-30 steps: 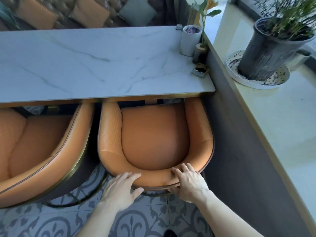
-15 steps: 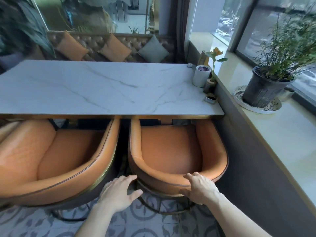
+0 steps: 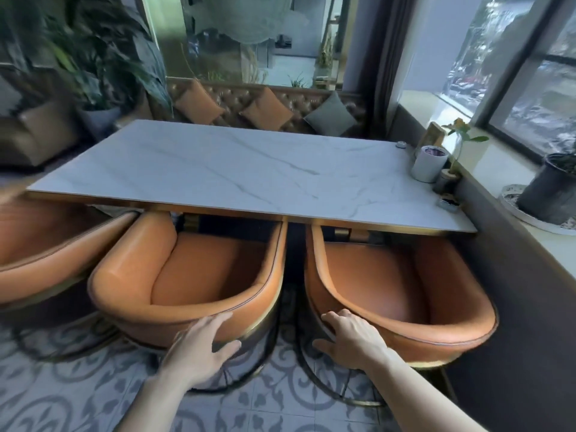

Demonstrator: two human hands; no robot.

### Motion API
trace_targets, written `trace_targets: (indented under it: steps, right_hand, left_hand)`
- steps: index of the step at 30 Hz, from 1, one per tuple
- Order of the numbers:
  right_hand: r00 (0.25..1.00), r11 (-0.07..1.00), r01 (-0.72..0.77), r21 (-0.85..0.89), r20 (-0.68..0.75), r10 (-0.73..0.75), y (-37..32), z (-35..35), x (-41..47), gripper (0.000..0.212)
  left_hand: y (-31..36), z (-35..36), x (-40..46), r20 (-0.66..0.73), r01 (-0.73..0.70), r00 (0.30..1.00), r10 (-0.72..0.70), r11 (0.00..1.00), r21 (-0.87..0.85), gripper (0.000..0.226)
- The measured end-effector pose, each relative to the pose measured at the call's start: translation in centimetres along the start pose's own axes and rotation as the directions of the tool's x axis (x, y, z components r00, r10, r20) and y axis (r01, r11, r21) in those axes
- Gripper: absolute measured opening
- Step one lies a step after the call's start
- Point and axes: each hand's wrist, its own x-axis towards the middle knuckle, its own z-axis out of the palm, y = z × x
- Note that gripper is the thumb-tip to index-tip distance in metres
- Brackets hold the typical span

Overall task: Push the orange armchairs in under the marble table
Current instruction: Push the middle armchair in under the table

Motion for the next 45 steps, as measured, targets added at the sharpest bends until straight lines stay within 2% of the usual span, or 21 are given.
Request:
trace_targets:
  steps: [3, 7, 12, 18, 21, 24, 26, 30, 36, 45]
  right_hand:
    - [0.999, 0.999, 0.037, -0.009, 0.036, -0.037, -3.9, 1.8, 2.9, 0.069]
    - [0.993, 0.998, 0.066, -0.004, 0.098, -0.065, -9.2, 4.3, 7.7, 0.074]
    - [0.985, 0.994, 0.102, 0.032, 0.138, -0.106, -16.2, 7.2, 14.1, 0.077]
    - [0.984, 0.989, 0.143, 0.025, 0.107, -0.145, -22.6, 9.4, 19.1, 0.085]
    - [0.980, 0.986, 0.161, 0.034, 0.110, -0.164, -24.6, 10.4, 20.4, 0.093]
    - [0.976, 0.988, 0.146, 0.051, 0.155, -0.152, -26.4, 11.6, 20.9, 0.094]
    - [0.982, 0.996, 0.063, 0.065, 0.172, -0.074, -31.2, 14.9, 21.6, 0.093]
    - [0.995, 0.998, 0.027, 0.051, 0.099, -0.032, -33.0, 16.0, 21.8, 0.091]
    - [0.998, 0.999, 0.004, -0.038, 0.055, -0.002, -30.2, 15.2, 20.8, 0.086]
    - [0.999, 1.000, 0.004, -0.029, 0.037, -0.003, -28.2, 14.4, 22.2, 0.079]
  left_hand:
    - [-4.6, -0.5, 0.6, -0.059, 0.033, 0.998, -0.036, 0.998, -0.050, 0.064]
    - [-11.6, -0.9, 2.3, -0.054, 0.078, 0.995, -0.081, 0.995, -0.070, 0.067]
    - [-19.8, -2.9, 5.9, 0.009, 0.158, 0.987, -0.158, 0.986, -0.052, 0.074]
    - [-27.1, -5.3, 10.7, 0.119, 0.184, 0.975, -0.189, 0.982, 0.053, 0.082]
    - [-29.4, -5.4, 13.0, 0.189, 0.111, 0.974, -0.128, 0.989, 0.098, 0.085]
    - [-31.9, -5.0, 15.5, 0.229, -0.018, 0.973, -0.009, 0.993, 0.115, 0.083]
    - [-37.0, -5.8, 17.3, 0.337, -0.101, 0.940, 0.045, 0.984, 0.149, 0.080]
    - [-38.7, -5.6, 18.3, 0.360, -0.222, 0.918, 0.165, 0.967, 0.123, 0.071]
    - [-36.2, -4.4, 17.9, 0.348, -0.312, 0.900, 0.261, 0.945, 0.099, 0.076]
    - [-34.9, -3.6, 18.9, 0.308, -0.337, 0.907, 0.286, 0.933, 0.124, 0.074]
